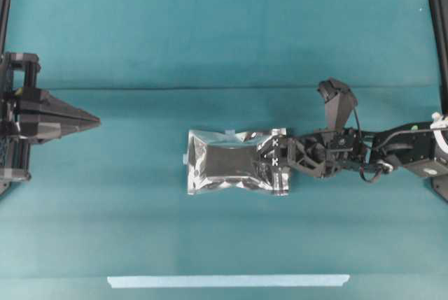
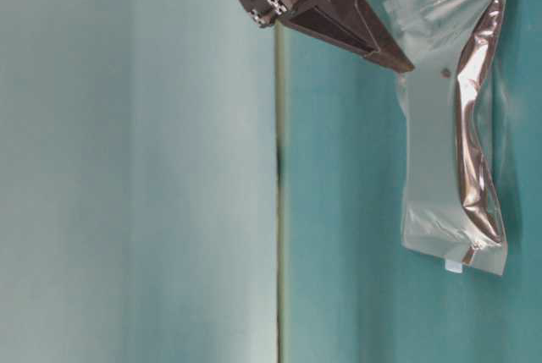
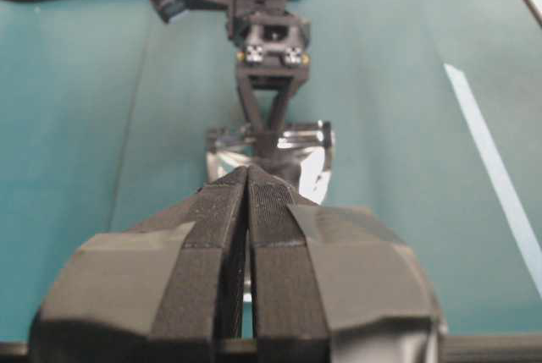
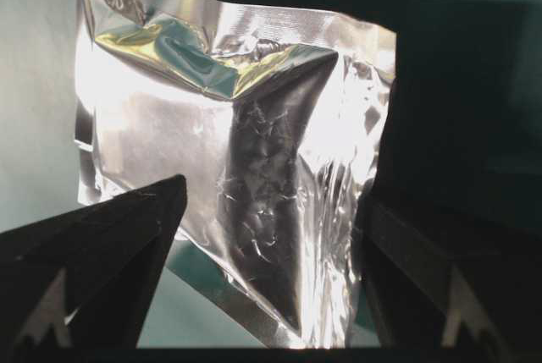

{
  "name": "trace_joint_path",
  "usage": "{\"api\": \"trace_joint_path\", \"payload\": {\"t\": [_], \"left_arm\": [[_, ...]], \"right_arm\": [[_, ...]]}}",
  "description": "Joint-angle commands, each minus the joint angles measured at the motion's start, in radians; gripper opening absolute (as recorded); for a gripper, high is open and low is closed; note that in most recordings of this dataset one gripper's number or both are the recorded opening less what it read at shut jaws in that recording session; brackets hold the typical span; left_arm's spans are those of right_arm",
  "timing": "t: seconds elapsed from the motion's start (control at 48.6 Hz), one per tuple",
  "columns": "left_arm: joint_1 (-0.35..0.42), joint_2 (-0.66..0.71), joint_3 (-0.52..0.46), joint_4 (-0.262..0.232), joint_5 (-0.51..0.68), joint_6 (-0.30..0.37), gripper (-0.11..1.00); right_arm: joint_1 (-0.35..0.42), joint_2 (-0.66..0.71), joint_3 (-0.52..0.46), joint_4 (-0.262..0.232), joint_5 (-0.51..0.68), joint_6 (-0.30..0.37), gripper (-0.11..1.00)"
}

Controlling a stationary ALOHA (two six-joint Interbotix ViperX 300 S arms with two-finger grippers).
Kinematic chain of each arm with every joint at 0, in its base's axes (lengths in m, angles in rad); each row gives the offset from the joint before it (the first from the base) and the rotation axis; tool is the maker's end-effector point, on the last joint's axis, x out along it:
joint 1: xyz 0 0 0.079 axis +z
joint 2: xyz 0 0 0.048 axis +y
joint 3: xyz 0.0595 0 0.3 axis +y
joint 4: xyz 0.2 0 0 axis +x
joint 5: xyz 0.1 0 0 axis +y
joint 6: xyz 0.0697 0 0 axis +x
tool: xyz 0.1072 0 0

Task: Hand over the silver zip bag and make it stand upright.
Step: 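Close the right gripper on the bag's right edge, then lift the bag with the right gripper and rotate it to hang vertically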

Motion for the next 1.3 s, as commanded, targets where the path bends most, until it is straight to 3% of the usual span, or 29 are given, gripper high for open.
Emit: {"api": "trace_joint_path", "payload": {"t": [0.0,0.144,0.371,0.494,0.782,0.947,1.277], "left_arm": [[0.002,0.005,-0.011,0.002,-0.003,-0.002,-0.01],[0.002,0.005,-0.012,0.002,-0.003,-0.002,-0.01],[0.002,0.005,-0.012,0.002,-0.003,0.002,-0.01],[0.002,0.002,-0.012,0.002,-0.003,0.0,-0.01],[0.002,0.005,-0.012,0.002,-0.003,0.002,-0.01],[0.002,0.002,-0.011,0.002,-0.003,-0.002,-0.01],[0.0,-0.005,-0.005,0.002,-0.003,-0.011,-0.01]], "right_arm": [[0.005,0.02,-0.008,0.006,-0.002,0.009,0.9],[0.002,0.018,-0.003,0.037,0.048,0.009,0.79],[-0.006,0.015,-0.009,0.051,0.104,0.008,0.26],[-0.018,0.006,-0.009,0.049,0.091,0.002,0.05],[-0.035,-0.078,-0.011,0.029,0.077,-0.041,0.03],[-0.06,-0.183,-0.063,0.008,0.196,-0.186,0.03],[-0.17,-0.313,-0.302,-0.011,0.77,-0.607,0.03]]}}
